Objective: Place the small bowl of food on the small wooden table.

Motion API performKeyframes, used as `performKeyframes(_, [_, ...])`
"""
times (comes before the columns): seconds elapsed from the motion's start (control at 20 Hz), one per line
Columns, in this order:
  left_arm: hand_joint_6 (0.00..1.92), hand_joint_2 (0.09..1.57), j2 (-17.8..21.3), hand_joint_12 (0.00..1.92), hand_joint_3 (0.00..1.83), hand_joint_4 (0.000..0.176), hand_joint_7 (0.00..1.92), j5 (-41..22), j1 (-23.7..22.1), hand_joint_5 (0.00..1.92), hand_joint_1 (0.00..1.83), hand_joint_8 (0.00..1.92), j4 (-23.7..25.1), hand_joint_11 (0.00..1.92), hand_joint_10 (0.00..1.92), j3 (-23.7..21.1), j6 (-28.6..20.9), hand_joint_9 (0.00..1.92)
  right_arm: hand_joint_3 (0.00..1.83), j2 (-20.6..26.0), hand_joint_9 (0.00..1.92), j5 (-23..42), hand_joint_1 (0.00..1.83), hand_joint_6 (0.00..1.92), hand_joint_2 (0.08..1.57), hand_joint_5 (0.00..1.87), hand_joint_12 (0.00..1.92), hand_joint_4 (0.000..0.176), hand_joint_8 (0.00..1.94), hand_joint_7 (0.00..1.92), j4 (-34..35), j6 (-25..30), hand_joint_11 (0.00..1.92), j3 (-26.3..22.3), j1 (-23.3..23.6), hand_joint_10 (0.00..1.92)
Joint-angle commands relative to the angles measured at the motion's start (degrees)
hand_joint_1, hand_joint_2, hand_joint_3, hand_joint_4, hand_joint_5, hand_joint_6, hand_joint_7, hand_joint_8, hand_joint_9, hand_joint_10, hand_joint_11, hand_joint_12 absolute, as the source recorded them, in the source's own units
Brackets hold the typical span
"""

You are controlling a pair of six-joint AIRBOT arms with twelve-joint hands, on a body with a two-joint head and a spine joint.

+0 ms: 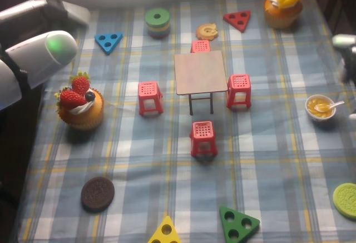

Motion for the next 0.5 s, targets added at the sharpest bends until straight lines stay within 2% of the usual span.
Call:
performKeyframes(0.0, [0.0,1.18,-0.33,0.26,0.0,0.11,0.15,-6.62,-0.59,0.34,0.13,0.0,0.14,0.0,0.01,0.29,-0.41,0.11,0.0,-0.33,0.26,4.33,0.76,0.0,1.07,0.34,0.52,0.0,0.0,0.32,0.22,0.7,0.04,0.92,1.4,0.01])
performKeyframes(0.05, [0.0,1.17,-0.51,0.25,0.0,0.111,0.16,-6.21,-0.59,0.34,0.14,0.0,-0.14,0.0,0.0,0.5,-0.41,0.11,0.0,-1.94,0.34,0.54,0.78,0.0,0.97,0.28,0.58,0.0,0.0,0.32,-2.39,2.82,0.17,3.11,4.35,0.02])
performKeyframes(0.1, [0.0,1.17,-0.53,0.25,0.0,0.111,0.16,-6.0,-0.59,0.34,0.14,0.0,-0.15,0.0,0.0,0.55,-0.41,0.11,0.0,-2.36,0.34,-0.88,0.78,0.0,0.97,0.28,0.58,0.0,0.0,0.32,-3.26,3.08,0.17,3.7,5.34,0.02])
performKeyframes(0.15, [0.0,1.18,-0.55,0.25,0.0,0.121,0.15,-5.73,-0.59,0.33,0.11,0.0,-0.15,0.0,0.0,0.61,-0.41,0.11,0.0,-2.66,0.34,-2.18,0.82,0.0,0.96,0.27,0.57,0.0,0.0,0.32,-3.97,3.09,0.16,4.11,6.18,0.01])
performKeyframes(0.2, [0.0,1.18,-0.59,0.25,0.0,0.116,0.15,-5.58,-0.59,0.34,0.11,0.0,-0.15,0.0,0.0,0.66,-0.41,0.12,0.0,-3.06,0.36,-3.69,0.82,0.0,0.95,0.24,0.73,0.004,0.0,0.36,-4.9,3.13,0.11,4.67,7.2,0.0])
performKeyframes(0.3, [0.0,1.18,-0.73,0.29,0.0,0.123,0.17,-5.52,-0.59,0.32,0.12,0.0,-0.21,0.0,0.0,0.78,-0.41,0.12,0.0,-3.95,0.38,-7.58,0.85,0.0,0.92,0.28,0.78,0.004,0.0,0.4,-7.17,3.75,0.06,6.03,9.04,0.0])
performKeyframes(0.35, [0.0,1.18,-0.79,0.3,0.0,0.128,0.17,-5.45,-0.59,0.3,0.1,0.0,-0.22,0.0,0.0,0.82,-0.41,0.12,0.0,-4.28,0.39,-9.2,0.85,0.0,0.89,0.34,0.64,0.0,0.0,0.42,-8.3,4.32,0.1,6.65,9.82,0.0])
performKeyframes(0.4, [0.0,1.18,-0.81,0.33,0.0,0.127,0.18,-5.35,-0.59,0.3,0.11,0.0,-0.22,0.0,0.0,0.85,-0.41,0.13,0.0,-4.65,0.38,-11.48,0.84,0.0,0.88,0.37,0.48,0.012,0.0,0.43,-9.95,5.1,0.13,7.44,10.92,0.01])
performKeyframes(0.45, [0.0,1.18,-0.81,0.33,0.0,0.123,0.17,-5.31,-0.59,0.29,0.13,0.0,-0.22,0.0,0.0,0.85,-0.41,0.12,0.0,-4.71,0.43,-12.81,0.83,0.0,0.89,0.44,0.42,0.0,0.0,0.48,-10.75,5.15,0.2,7.76,11.43,0.0])
